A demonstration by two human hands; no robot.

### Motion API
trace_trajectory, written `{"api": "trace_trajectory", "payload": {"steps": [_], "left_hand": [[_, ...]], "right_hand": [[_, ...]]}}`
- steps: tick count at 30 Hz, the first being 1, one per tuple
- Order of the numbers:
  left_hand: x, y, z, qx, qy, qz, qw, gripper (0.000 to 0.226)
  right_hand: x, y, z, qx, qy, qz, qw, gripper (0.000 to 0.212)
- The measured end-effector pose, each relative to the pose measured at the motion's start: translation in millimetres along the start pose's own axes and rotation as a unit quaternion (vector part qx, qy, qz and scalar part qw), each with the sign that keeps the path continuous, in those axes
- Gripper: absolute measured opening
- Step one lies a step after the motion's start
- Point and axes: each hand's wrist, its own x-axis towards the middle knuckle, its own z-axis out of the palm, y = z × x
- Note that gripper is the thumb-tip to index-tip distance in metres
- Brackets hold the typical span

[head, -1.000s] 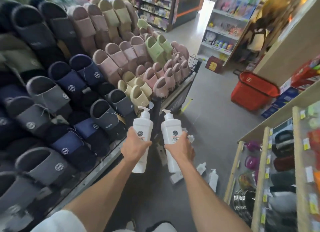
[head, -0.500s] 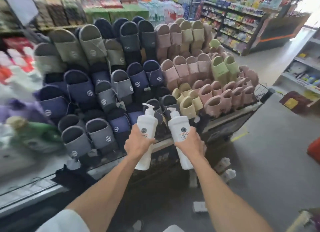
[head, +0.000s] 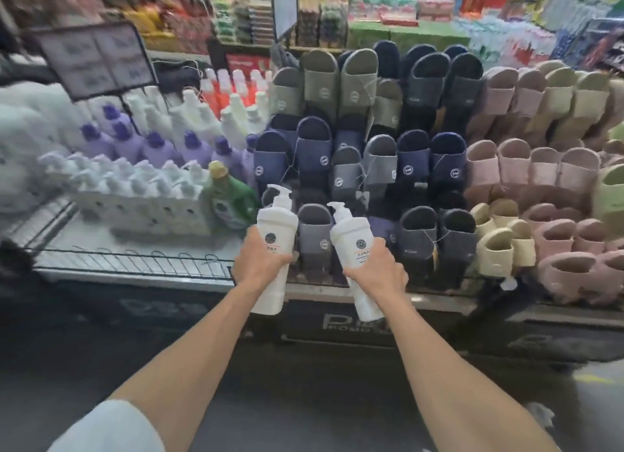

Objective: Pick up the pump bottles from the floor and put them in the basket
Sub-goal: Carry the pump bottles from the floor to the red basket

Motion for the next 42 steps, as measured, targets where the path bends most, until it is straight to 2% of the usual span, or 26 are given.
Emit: {"api": "trace_trajectory", "payload": {"steps": [14, 23, 32, 42], "left_hand": [[30.0, -161.8, -168.9, -0.043, 0.127, -0.140, 0.981, 0.067], [39.3, -277.1, -270.8, -0.049, 0.189, -0.221, 0.956, 0.068], [43.2, -382.8, -360.4, -0.078, 0.282, -0.313, 0.903, 0.071], [61.2, -466.0, -449.2, -0.093, 0.356, -0.393, 0.843, 0.065]], "right_hand": [[-39.7, -212.2, 79.1, -0.014, -0.066, -0.156, 0.985, 0.071], [-81.2, -353.8, 150.2, -0.012, -0.105, -0.255, 0.961, 0.070], [-123.6, -513.7, 215.6, -0.025, -0.150, -0.378, 0.913, 0.067], [-157.7, -653.6, 288.8, -0.050, -0.202, -0.479, 0.853, 0.064]]}}
